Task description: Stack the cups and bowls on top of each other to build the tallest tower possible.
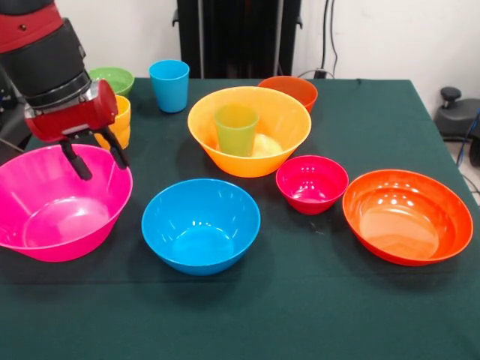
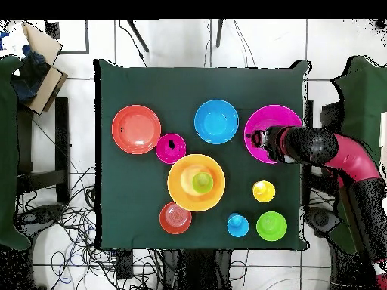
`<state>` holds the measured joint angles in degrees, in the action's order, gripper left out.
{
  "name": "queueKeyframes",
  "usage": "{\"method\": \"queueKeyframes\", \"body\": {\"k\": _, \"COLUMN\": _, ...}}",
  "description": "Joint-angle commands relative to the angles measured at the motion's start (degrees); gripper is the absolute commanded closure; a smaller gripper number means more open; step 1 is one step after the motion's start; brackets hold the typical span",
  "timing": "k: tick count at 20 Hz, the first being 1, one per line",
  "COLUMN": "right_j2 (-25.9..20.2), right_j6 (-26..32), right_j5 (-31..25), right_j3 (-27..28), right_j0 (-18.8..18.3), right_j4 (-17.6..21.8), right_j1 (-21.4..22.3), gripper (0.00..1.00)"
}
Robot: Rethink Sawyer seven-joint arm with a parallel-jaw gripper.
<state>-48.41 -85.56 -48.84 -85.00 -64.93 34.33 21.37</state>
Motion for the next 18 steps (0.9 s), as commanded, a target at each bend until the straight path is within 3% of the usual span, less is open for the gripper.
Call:
{"method": "queueKeyframes", "body": {"k": 1, "right_j2": -1.61, "right_j6": 20.24, "right_j5": 6.66, "right_j3": -5.12, "right_j0": -0.05, "right_j4": 8.05, "right_j1": -4.39, "gripper": 0.0}}
{"method": "queueKeyframes", "body": {"k": 12, "right_j2": -1.84, "right_j6": 15.4, "right_j5": 9.7, "right_j3": -9.77, "right_j0": -1.05, "right_j4": 10.72, "right_j1": -2.86, "gripper": 0.0}}
{"method": "queueKeyframes", "body": {"k": 18, "right_j2": -1.78, "right_j6": 14.82, "right_j5": 9.63, "right_j3": -7.94, "right_j0": 0.15, "right_j4": 11.27, "right_j1": -3.85, "gripper": 0.0}}
